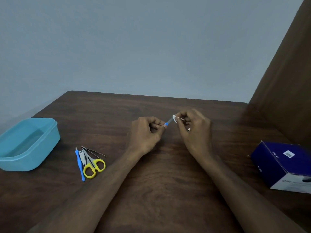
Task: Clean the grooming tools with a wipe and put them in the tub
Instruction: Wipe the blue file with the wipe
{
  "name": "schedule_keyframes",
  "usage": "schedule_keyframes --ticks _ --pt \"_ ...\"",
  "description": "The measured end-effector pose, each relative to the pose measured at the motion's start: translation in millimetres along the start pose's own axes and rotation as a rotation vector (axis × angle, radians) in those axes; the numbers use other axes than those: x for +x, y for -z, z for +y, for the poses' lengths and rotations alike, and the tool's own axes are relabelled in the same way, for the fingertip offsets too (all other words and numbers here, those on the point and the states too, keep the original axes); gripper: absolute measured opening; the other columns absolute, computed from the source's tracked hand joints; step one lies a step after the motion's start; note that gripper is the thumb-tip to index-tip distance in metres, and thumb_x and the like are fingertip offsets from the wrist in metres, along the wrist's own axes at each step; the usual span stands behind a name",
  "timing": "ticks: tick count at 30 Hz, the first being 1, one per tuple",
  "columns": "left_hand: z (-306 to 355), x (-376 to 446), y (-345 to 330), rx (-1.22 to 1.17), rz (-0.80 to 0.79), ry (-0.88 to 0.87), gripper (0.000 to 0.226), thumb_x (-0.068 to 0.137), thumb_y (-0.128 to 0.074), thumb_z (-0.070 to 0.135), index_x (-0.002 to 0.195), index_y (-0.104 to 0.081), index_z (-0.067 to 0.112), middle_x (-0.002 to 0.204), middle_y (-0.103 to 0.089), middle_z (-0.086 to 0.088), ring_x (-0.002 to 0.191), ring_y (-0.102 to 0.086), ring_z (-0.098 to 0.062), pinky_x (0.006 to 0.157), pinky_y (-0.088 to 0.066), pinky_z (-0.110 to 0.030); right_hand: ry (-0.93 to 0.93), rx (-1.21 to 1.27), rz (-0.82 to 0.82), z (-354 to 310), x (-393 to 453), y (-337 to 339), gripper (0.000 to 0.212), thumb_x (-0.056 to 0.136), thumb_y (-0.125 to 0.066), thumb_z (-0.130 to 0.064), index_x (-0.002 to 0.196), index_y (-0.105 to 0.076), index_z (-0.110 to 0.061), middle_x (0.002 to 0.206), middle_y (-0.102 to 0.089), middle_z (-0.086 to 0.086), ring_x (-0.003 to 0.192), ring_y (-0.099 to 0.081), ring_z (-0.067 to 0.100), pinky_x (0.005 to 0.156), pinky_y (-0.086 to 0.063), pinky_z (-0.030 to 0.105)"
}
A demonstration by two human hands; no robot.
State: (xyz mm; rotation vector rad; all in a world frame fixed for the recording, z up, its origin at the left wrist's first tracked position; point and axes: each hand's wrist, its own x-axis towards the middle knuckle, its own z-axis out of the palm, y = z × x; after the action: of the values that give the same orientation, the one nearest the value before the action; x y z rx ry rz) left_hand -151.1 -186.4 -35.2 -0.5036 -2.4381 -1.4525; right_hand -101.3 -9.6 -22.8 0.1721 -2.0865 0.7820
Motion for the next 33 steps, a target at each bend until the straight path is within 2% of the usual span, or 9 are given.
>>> schedule_keyframes --ticks 6,9,14,18,21,24,28,31,33 --pt "-1.8 -0.6 -1.6 0.006 -0.014 -0.002 0.011 0.086 -0.082 0.039 0.077 -0.076 0.040 0.070 -0.072 0.024 0.060 -0.066 0.005 0.065 -0.060 -0.032 0.012 -0.046 -0.091 8.3 -4.2 -9.4 0.011 0.087 -0.079 -0.004 0.086 -0.075 -0.015 0.085 -0.069 -0.001 0.072 -0.065 0.010 0.067 -0.057 0.039" --pt "-0.6 -0.3 -0.2 0.032 0.023 0.029 0.008 0.086 -0.082 0.043 0.079 -0.077 0.042 0.071 -0.071 0.029 0.062 -0.066 0.006 0.067 -0.060 -0.032 -0.037 -0.074 -0.086 11.6 -3.7 -6.9 0.014 0.084 -0.081 -0.004 0.086 -0.077 -0.018 0.081 -0.069 -0.006 0.068 -0.063 0.004 0.066 -0.057 0.032" --pt "1.6 -2.7 0.7 0.057 0.008 0.040 0.007 0.087 -0.081 0.045 0.082 -0.078 0.042 0.072 -0.070 0.031 0.064 -0.065 0.007 0.066 -0.060 -0.034 0.001 -0.066 0.056 2.0 0.0 0.9 0.008 0.090 -0.079 -0.006 0.089 -0.077 -0.014 0.085 -0.071 -0.004 0.074 -0.065 0.007 0.070 -0.051 0.019" --pt "3.2 -3.5 0.7 0.076 -0.010 0.030 0.007 0.088 -0.082 0.044 0.082 -0.079 0.040 0.072 -0.070 0.030 0.065 -0.065 0.006 0.065 -0.057 -0.029 -0.066 -0.030 0.004 8.4 1.3 -2.4 0.011 0.087 -0.081 -0.003 0.090 -0.080 -0.013 0.087 -0.073 -0.004 0.073 -0.068 0.005 0.069 -0.049 0.008" --pt "2.3 -2.7 0.7 0.080 -0.009 0.027 0.010 0.087 -0.083 0.042 0.080 -0.078 0.040 0.071 -0.070 0.031 0.064 -0.065 0.007 0.065 -0.059 -0.030 -0.149 -0.018 -0.049 12.8 0.9 -6.5 0.013 0.086 -0.082 -0.004 0.088 -0.081 -0.017 0.084 -0.074 -0.008 0.071 -0.068 0.002 0.066 -0.052 0.009" --pt "3.3 -2.2 1.0 0.080 0.004 0.035 0.012 0.087 -0.082 0.045 0.077 -0.076 0.044 0.071 -0.069 0.032 0.065 -0.065 0.006 0.066 -0.059 -0.031 -0.175 -0.039 0.041 10.2 2.4 -3.5 0.013 0.088 -0.080 -0.005 0.087 -0.079 -0.018 0.083 -0.071 -0.008 0.070 -0.066 0.001 0.066 -0.046 0.005" --pt "3.2 -2.6 1.3 0.080 -0.018 0.031 0.009 0.087 -0.082 0.044 0.080 -0.077 0.042 0.072 -0.070 0.031 0.064 -0.065 0.006 0.066 -0.060 -0.033 -0.023 -0.034 0.084 3.9 1.8 -0.9 0.016 0.088 -0.075 0.001 0.095 -0.079 -0.012 0.092 -0.072 -0.002 0.079 -0.069 0.009 0.075 -0.055 0.020" --pt "4.7 -4.0 2.2 0.067 -0.029 0.022 0.007 0.087 -0.083 0.041 0.082 -0.080 0.038 0.070 -0.071 0.026 0.062 -0.065 0.005 0.066 -0.061 -0.032 -0.060 -0.064 0.012 10.5 0.4 -5.6 0.017 0.088 -0.076 0.001 0.093 -0.080 -0.015 0.087 -0.072 -0.004 0.074 -0.068 0.009 0.070 -0.059 0.036" --pt "4.6 -3.5 1.8 0.066 -0.012 0.024 0.006 0.087 -0.083 0.041 0.083 -0.080 0.038 0.070 -0.072 0.024 0.063 -0.066 0.005 0.064 -0.058 -0.029 -0.091 -0.084 0.064 12.5 0.7 -3.8 0.018 0.088 -0.074 0.002 0.094 -0.080 -0.014 0.086 -0.072 -0.003 0.073 -0.067 0.009 0.068 -0.059 0.036"
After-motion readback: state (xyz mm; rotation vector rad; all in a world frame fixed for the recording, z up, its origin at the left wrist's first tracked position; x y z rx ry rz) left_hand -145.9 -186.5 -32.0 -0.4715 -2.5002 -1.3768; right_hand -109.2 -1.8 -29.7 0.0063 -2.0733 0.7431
